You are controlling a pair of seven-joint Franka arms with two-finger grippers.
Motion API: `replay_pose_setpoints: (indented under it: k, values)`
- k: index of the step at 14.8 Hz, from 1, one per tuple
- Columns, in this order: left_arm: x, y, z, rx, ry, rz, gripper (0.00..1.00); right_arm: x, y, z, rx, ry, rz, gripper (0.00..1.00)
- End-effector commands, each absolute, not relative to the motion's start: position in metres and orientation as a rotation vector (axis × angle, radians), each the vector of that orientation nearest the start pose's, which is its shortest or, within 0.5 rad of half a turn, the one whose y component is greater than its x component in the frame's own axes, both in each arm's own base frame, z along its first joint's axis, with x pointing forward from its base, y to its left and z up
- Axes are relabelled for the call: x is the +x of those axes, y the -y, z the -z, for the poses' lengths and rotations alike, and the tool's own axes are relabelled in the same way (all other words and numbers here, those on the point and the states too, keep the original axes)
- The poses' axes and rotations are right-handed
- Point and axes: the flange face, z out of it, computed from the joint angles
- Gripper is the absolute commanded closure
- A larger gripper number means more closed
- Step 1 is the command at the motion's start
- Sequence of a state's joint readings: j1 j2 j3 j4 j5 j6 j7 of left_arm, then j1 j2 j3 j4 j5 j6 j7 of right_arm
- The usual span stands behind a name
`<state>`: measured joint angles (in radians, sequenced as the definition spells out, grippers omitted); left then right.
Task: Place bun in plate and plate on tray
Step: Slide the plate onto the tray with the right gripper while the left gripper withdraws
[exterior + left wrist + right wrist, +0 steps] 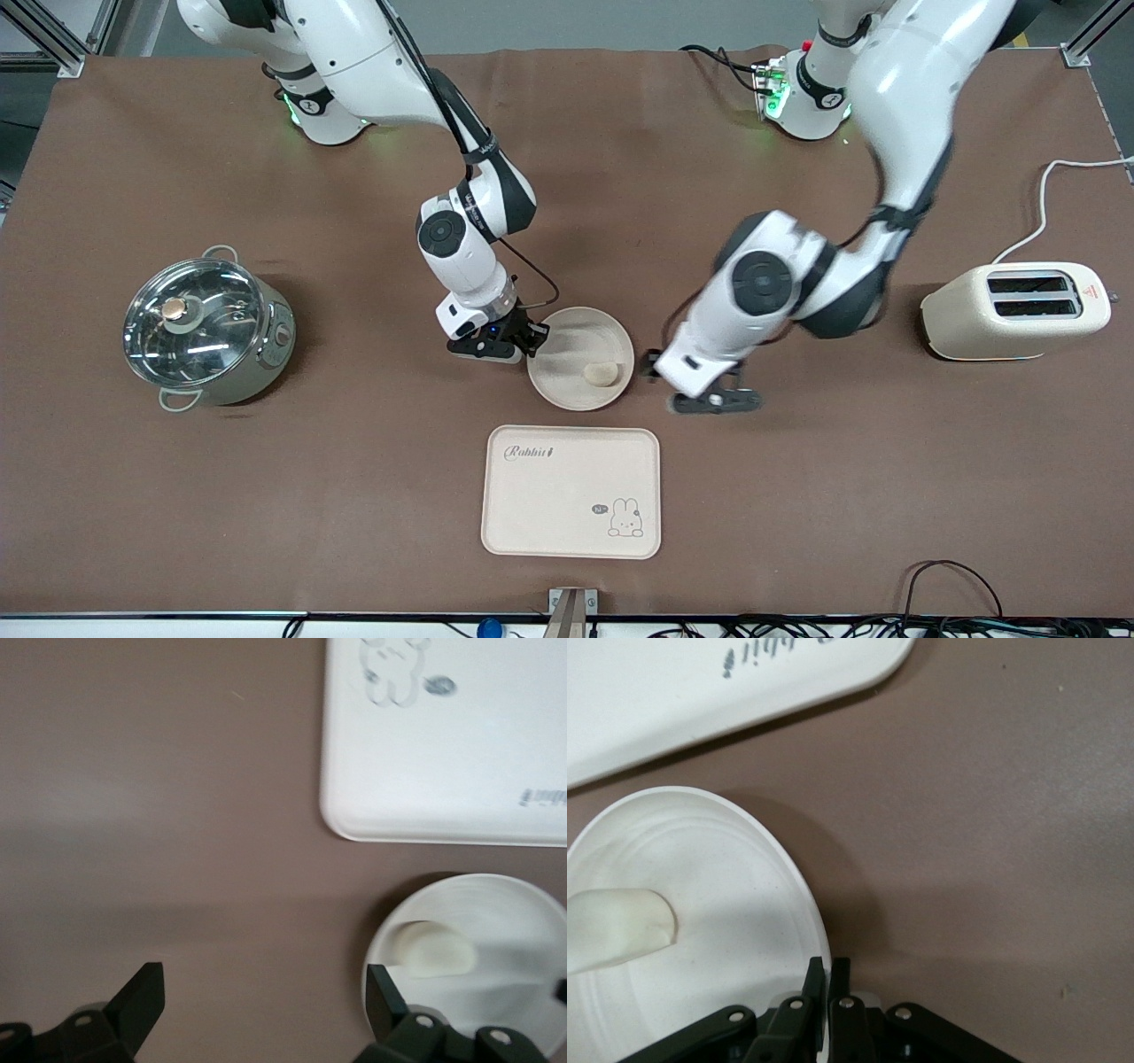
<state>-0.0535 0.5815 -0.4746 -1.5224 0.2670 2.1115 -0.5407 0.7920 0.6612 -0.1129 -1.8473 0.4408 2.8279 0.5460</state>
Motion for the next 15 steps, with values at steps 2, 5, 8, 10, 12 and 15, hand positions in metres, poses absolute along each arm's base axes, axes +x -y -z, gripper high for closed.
replay_pose_setpoints:
  k: [2, 5, 8, 10, 12, 15]
  values:
    - [0.661, 0.176, -0.41, -3.102, -0.313, 0.123, 0.0, 0.549, -0.41, -0.236, -2.704, -0.398, 0.375, 1.0]
    - [0.656, 0.11, -0.469, -3.1, -0.351, 0.12, 0.0, 0.598, -0.395, -0.257, -2.63, -0.49, 0.423, 1.0]
    - [0.63, 0.083, -0.551, -3.108, -0.297, 0.096, 0.0, 0.646, -0.39, -0.262, -2.671, -0.483, 0.273, 1.0]
    - [0.614, 0.084, -0.587, -3.09, -0.295, 0.071, 0.0, 0.676, -0.389, -0.263, -2.672, -0.467, 0.245, 1.0]
    - [0.594, 0.088, -0.617, -3.06, -0.294, 0.093, 0.0, 0.697, -0.38, -0.249, -2.689, -0.404, 0.29, 1.0]
    - [0.576, 0.092, -0.637, -3.025, -0.323, 0.095, 0.0, 0.722, -0.362, -0.22, -2.698, -0.359, 0.344, 1.0]
